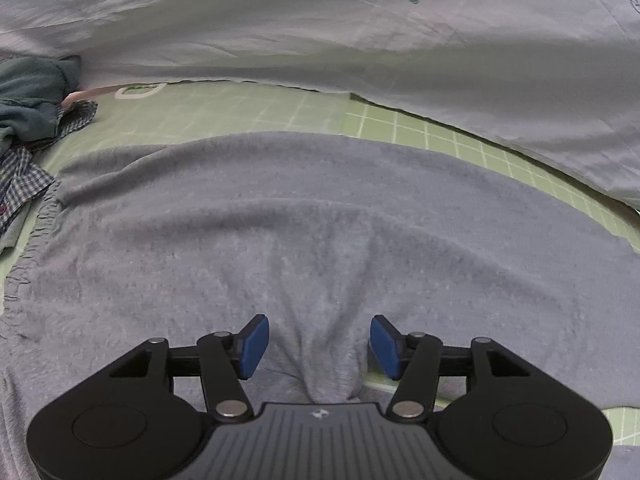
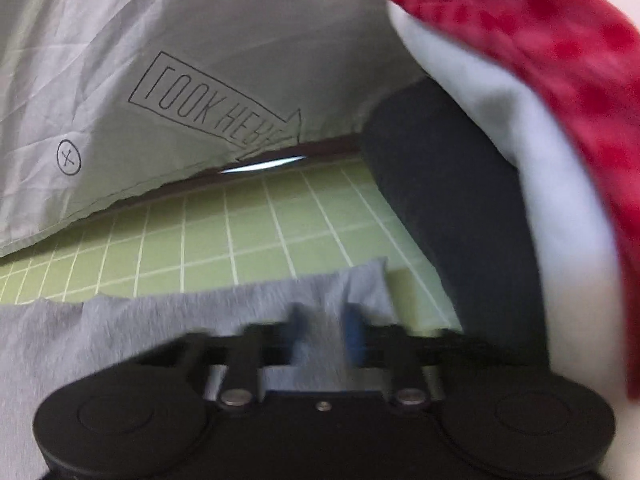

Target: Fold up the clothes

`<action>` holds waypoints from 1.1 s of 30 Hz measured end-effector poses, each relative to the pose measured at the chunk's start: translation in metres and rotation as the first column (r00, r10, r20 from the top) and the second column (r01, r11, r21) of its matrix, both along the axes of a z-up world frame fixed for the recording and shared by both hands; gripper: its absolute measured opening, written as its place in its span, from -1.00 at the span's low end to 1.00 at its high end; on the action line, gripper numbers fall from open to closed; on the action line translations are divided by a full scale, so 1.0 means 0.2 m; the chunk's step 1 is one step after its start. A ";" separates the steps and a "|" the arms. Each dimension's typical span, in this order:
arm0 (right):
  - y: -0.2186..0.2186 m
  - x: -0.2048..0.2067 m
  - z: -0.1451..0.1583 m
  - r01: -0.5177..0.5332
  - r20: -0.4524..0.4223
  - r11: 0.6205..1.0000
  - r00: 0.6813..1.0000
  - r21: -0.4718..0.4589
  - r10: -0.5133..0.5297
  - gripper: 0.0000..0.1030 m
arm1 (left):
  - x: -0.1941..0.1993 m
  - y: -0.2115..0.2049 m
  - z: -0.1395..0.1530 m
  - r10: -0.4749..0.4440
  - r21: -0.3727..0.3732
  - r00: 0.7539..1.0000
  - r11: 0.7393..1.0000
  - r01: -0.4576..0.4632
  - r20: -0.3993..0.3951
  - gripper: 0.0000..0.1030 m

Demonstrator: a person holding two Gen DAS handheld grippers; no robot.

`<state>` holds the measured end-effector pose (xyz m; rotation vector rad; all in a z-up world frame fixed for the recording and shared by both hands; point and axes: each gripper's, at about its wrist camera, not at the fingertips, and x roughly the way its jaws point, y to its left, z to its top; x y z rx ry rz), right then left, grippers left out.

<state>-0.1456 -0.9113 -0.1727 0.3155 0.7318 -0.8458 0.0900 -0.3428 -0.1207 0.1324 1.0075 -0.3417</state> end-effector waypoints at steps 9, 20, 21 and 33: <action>-0.07 0.14 0.08 -0.002 -0.124 0.999 0.992 -0.054 -0.005 -0.94 | -0.03 0.17 0.03 0.116 0.055 0.993 0.992 -0.117 0.022 0.22; 0.69 -0.26 0.20 0.012 -0.032 0.996 0.999 0.088 -0.010 0.84 | -0.28 0.98 0.01 0.608 0.003 0.792 0.794 -0.609 -0.051 0.38; 0.79 -0.32 0.21 0.013 -0.016 0.994 1.000 0.107 -0.011 0.84 | -0.29 1.03 0.00 0.620 -0.016 0.782 0.783 -0.622 -0.061 0.38; 1.63 -0.69 0.26 0.003 -0.014 0.979 1.000 0.204 0.000 0.85 | -0.22 1.41 -0.08 0.562 -0.157 0.821 0.806 -0.571 -0.099 -0.89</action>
